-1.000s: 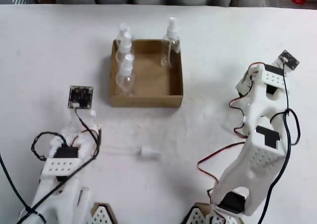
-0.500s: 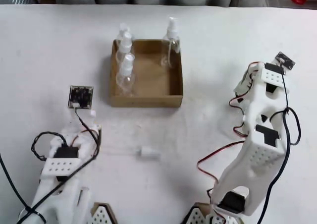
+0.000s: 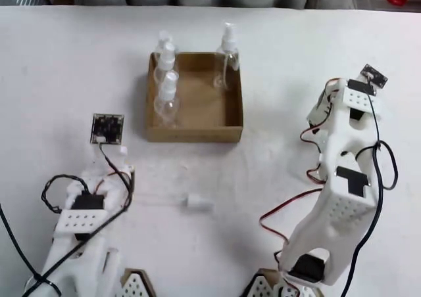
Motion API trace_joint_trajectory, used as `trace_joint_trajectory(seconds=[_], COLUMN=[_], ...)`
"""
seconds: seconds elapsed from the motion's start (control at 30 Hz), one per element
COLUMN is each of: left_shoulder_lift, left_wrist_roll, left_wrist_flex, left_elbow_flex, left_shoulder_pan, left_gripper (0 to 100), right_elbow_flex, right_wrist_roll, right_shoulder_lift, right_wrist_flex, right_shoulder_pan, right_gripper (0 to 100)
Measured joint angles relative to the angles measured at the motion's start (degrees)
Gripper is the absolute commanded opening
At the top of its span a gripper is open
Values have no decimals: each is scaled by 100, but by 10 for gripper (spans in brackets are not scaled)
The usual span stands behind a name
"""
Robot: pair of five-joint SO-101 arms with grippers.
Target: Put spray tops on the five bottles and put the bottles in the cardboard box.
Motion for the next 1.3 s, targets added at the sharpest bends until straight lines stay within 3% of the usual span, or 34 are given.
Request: trace_joint_trajectory(seconds=[0.3,0.47,0.67,0.97,1.3], left_shoulder_lift=[0,0,0,0,0], left_wrist_roll=[0,0,0,0,0], left_wrist_flex=[0,0,0,0,0], left_elbow_flex=[0,0,0,0,0], left_shoulder_pan=[0,0,0,-79,-88], left_gripper=[20,20,20,20,20], right_elbow_flex=[-185,-185,-536,-624,1073], right_wrist_roll=[123,633,1495,1582,1600], right_shoulder_lift=[62,62,-105,-1776,-4369], right_wrist_flex=[-18,-18,193,993,993], right_shoulder_pan=[0,0,35,396,229], right_gripper=[94,21,16,16,16])
